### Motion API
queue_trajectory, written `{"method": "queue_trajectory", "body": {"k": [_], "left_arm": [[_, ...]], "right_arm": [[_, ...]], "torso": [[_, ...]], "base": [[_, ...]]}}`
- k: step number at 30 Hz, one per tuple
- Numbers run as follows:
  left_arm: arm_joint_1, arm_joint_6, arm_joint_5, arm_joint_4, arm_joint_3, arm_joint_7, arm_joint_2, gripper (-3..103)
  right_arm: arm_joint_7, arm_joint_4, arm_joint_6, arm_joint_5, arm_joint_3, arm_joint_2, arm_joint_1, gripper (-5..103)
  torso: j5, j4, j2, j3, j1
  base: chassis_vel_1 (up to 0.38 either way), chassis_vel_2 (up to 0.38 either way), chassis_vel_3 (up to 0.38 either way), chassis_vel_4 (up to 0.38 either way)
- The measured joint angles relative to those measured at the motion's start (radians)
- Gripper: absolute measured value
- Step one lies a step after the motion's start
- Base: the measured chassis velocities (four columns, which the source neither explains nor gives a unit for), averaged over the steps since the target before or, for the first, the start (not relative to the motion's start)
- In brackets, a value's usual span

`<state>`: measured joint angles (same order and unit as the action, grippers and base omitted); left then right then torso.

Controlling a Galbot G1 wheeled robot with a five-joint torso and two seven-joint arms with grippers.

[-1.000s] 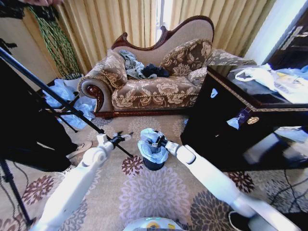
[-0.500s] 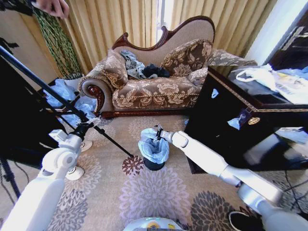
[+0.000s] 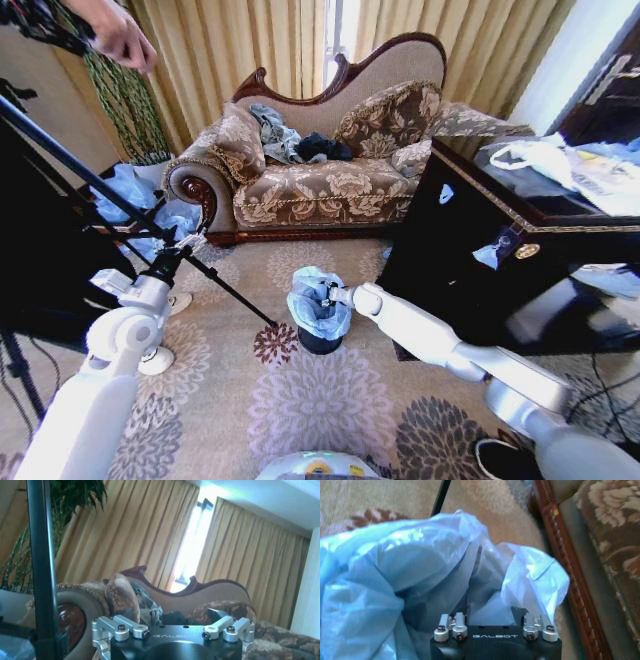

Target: Place a garbage bag over the trash bin.

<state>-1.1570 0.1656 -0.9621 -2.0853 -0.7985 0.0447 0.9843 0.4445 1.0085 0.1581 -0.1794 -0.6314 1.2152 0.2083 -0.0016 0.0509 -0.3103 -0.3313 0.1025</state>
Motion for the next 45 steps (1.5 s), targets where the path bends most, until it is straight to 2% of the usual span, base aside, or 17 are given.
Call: {"method": "queue_trajectory", "body": {"k": [1, 3, 4, 7, 14, 19, 24, 27, 30, 32, 34, 35, 38, 39, 42, 43, 45], "left_arm": [[0.002, 0.0, -0.005, -0.001, -0.003, 0.001, -0.001, 100], [0.003, 0.0, -0.009, -0.002, -0.004, 0.001, -0.003, 100], [0.005, 0.0, -0.02, -0.003, -0.008, 0.001, -0.007, 100], [0.008, 0.002, -0.033, -0.003, -0.009, 0.001, -0.007, 100], [0.013, 0.005, -0.04, -0.004, -0.008, -0.001, -0.002, 100], [0.012, 0.006, -0.052, -0.004, -0.009, -0.002, -0.001, 100], [0.015, 0.006, -0.062, -0.008, -0.009, -0.002, 0.001, 100], [0.018, 0.006, -0.073, -0.009, -0.012, -0.002, -0.004, 100], [0.02, 0.006, -0.089, -0.01, -0.016, -0.002, -0.006, 100], [0.02, 0.006, -0.09, -0.01, -0.016, -0.003, -0.006, 100], [0.021, 0.005, -0.095, -0.011, -0.017, -0.004, -0.006, 100], [0.021, 0.005, -0.095, -0.011, -0.017, -0.004, -0.006, 100], [0.022, 0.003, -0.095, -0.009, -0.013, -0.008, -0.006, 100], [0.022, 0.003, -0.095, -0.009, -0.013, -0.008, -0.006, 100], [0.031, 0.002, -0.098, -0.005, -0.007, -0.009, -0.006, 100], [0.031, 0.002, -0.098, -0.005, -0.007, -0.009, -0.006, 100], [0.035, 0.002, -0.099, -0.001, -0.003, -0.01, -0.004, 100]], "right_arm": [[0.005, -0.005, 0.0, -0.005, -0.006, 0.002, -0.003, 62], [0.009, -0.006, 0.0, -0.007, -0.012, 0.001, -0.005, 62], [0.016, -0.001, 0.003, -0.007, -0.022, -0.004, -0.007, 68], [0.028, 0.028, 0.018, -0.003, -0.04, -0.017, -0.008, 56], [0.041, -0.011, 0.019, -0.035, -0.037, 0.015, -0.012, 40], [0.05, -0.006, 0.028, -0.039, -0.052, 0.016, -0.015, 22], [0.054, -0.053, 0.024, -0.068, -0.055, 0.048, -0.017, 16], [0.058, -0.088, 0.019, -0.083, -0.062, 0.074, -0.024, 24], [0.067, -0.12, 0.017, -0.118, -0.08, 0.105, -0.04, 41], [0.07, -0.125, 0.017, -0.129, -0.085, 0.11, -0.045, 41], [0.078, -0.144, 0.018, -0.161, -0.1, 0.122, -0.058, 51], [0.078, -0.144, 0.018, -0.161, -0.1, 0.122, -0.058, 51], [0.084, -0.162, 0.021, -0.179, -0.104, 0.128, -0.066, 68], [0.084, -0.162, 0.021, -0.179, -0.104, 0.128, -0.066, 68], [0.091, -0.159, 0.022, -0.185, -0.111, 0.115, -0.067, 84], [0.091, -0.159, 0.022, -0.185, -0.111, 0.115, -0.067, 84], [0.092, -0.155, 0.023, -0.188, -0.112, 0.108, -0.064, 94]], "torso": [[-0.0002, -0.0001, 0.0, 0.0, 0.0], [-0.0003, -0.0001, 0.0, 0.0, 0.0], [-0.0001, -0.0003, 0.0, 0.0, 0.0], [0.0, 0.0001, 0.0, 0.0, 0.0], [-0.0001, -0.0002, 0.0, 0.0, 0.0], [-0.0001, 0.0, 0.0, 0.0, 0.0], [0.0001, -0.0001, 0.0, 0.0, 0.0], [-0.0003, 0.0, 0.0, 0.0, 0.0], [0.0001, -0.0001, 0.0, 0.0, 0.0], [0.0, -0.0002, 0.0, 0.0, 0.0], [-0.0003, -0.0001, 0.0, 0.0, 0.0], [-0.0003, -0.0001, 0.0, 0.0, 0.0], [-0.0001, -0.0002, 0.0, 0.0, 0.0], [-0.0001, -0.0002, 0.0, 0.0, 0.0], [0.0, -0.0001, 0.0, 0.0, 0.0], [0.0, -0.0001, 0.0, 0.0, 0.0], [0.0, 0.0001, 0.0, 0.0, 0.0]], "base": [[0.0, 0.0, 0.0, 0.0], [0.0, 0.0, 0.0, 0.0], [0.0, 0.0, 0.0, 0.0], [0.0, 0.0, 0.0, 0.0], [0.0, 0.0, 0.0, 0.0], [0.0, 0.0, 0.0, 0.0], [0.0, 0.0, 0.0, 0.0], [0.0, 0.0, 0.0, 0.0], [0.0, 0.0, 0.0, 0.0], [0.0, 0.0, 0.0, 0.0], [0.0, 0.0, 0.0, 0.0], [0.0, 0.0, 0.0, 0.0], [0.0, 0.0, 0.0, 0.0], [0.0, 0.0, 0.0, 0.0], [0.0, 0.0, 0.0, 0.0], [0.0, 0.0, 0.0, 0.0], [0.0, 0.0, 0.0, 0.0]]}}
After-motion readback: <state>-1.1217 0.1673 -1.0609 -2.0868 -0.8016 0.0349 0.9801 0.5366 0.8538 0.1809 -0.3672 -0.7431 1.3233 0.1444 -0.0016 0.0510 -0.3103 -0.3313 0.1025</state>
